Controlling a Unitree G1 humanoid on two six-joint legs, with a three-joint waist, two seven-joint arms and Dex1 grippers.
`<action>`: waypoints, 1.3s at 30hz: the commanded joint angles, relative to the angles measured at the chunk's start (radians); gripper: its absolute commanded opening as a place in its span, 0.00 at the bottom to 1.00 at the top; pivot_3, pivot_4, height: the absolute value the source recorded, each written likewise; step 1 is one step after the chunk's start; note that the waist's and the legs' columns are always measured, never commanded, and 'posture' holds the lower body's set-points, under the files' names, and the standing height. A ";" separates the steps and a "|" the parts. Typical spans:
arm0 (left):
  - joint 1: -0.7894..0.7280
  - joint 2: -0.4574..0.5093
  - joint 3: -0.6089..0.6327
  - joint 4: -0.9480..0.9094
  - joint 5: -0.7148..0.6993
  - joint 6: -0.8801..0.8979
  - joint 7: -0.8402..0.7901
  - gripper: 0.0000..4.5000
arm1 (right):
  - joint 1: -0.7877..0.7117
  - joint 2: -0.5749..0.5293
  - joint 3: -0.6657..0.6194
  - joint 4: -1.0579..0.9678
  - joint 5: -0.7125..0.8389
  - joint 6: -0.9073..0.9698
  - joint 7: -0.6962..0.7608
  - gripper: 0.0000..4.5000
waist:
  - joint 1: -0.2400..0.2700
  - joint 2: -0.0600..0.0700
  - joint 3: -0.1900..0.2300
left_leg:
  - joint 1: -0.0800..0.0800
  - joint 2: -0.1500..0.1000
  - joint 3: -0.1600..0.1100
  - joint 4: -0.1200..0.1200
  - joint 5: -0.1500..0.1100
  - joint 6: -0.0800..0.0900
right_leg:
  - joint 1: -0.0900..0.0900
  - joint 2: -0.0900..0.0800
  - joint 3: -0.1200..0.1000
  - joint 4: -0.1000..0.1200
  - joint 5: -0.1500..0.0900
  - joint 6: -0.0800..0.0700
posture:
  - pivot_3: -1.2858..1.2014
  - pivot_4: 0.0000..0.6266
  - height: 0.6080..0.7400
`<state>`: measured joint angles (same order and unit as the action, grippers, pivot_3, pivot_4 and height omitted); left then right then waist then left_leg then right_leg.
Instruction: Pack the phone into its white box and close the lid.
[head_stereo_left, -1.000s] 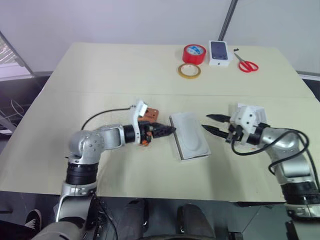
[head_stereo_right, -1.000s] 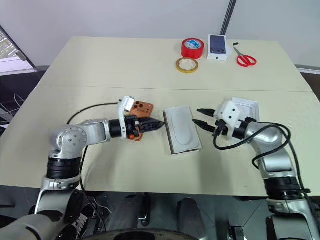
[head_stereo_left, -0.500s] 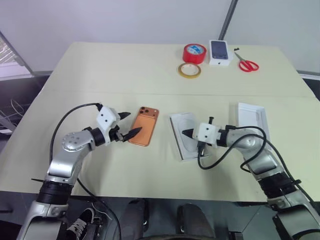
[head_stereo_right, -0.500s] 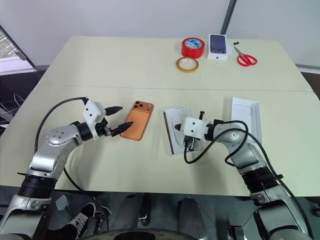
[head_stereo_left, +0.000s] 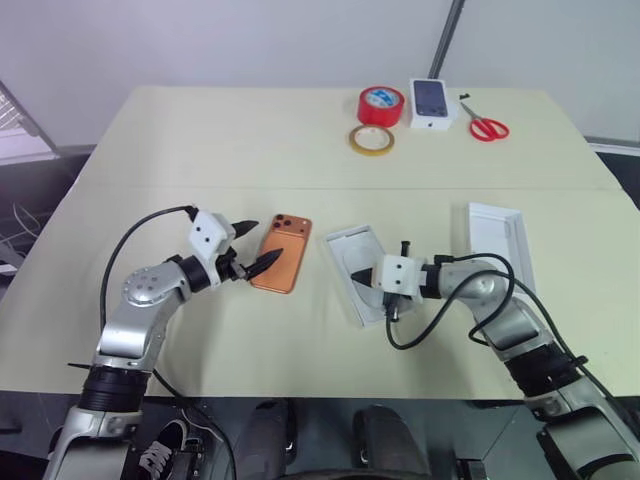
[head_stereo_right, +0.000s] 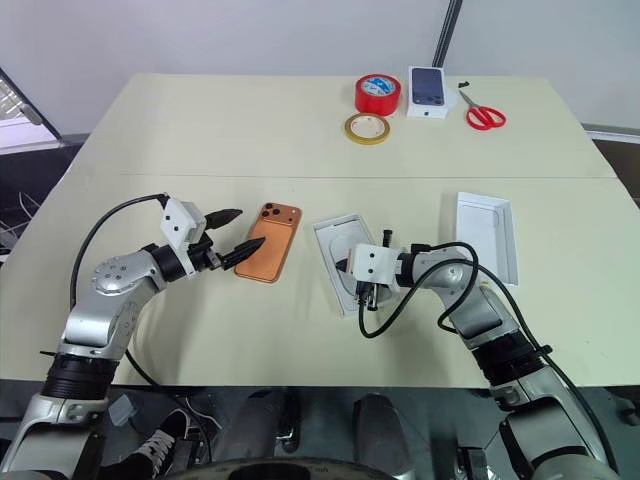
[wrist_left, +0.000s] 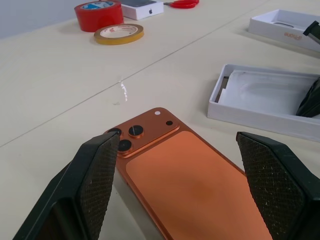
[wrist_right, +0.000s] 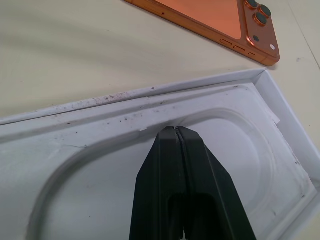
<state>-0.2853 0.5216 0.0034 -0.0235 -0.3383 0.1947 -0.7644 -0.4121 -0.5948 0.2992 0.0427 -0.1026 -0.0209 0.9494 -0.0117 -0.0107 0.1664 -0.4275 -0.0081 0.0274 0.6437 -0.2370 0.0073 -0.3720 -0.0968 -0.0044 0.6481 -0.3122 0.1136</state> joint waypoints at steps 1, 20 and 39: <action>-0.019 -0.013 0.029 -0.026 0.004 -0.015 0.026 0.88 | -0.031 0.069 -0.008 -0.059 0.030 0.105 -0.037 0.01 | -0.001 0.000 0.000 | 0.000 0.000 0.000 0.000 0.000 0.000 | 0.000 0.000 0.000 0.000 0.000 0.000 | 0.52 0.24 0.91; -0.033 -0.048 0.026 -0.023 0.013 0.015 0.045 0.88 | -0.102 0.100 -0.037 0.082 -0.089 0.137 -0.209 0.01 | -0.001 0.000 0.000 | 0.000 0.000 0.000 0.000 0.000 0.000 | 0.000 0.001 0.000 0.001 0.000 0.000 | 0.52 0.24 0.91; -0.049 -0.070 0.012 0.000 0.037 0.003 0.032 0.88 | -0.042 0.018 -0.207 -0.139 0.136 0.313 -0.135 0.01 | 0.001 0.000 0.000 | 0.000 0.000 0.000 0.000 0.000 0.000 | 0.000 0.001 -0.001 0.001 0.000 0.000 | 0.52 0.24 0.91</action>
<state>-0.3173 0.4501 0.0136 -0.0165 -0.3045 0.2123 -0.7290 -0.4357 -0.5433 0.1403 -0.0935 0.0240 0.3190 0.8184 -0.0108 -0.0104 0.1667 -0.4277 -0.0080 0.0273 0.6445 -0.2368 0.0075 -0.3718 -0.0959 -0.0050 0.6494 -0.3121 0.1140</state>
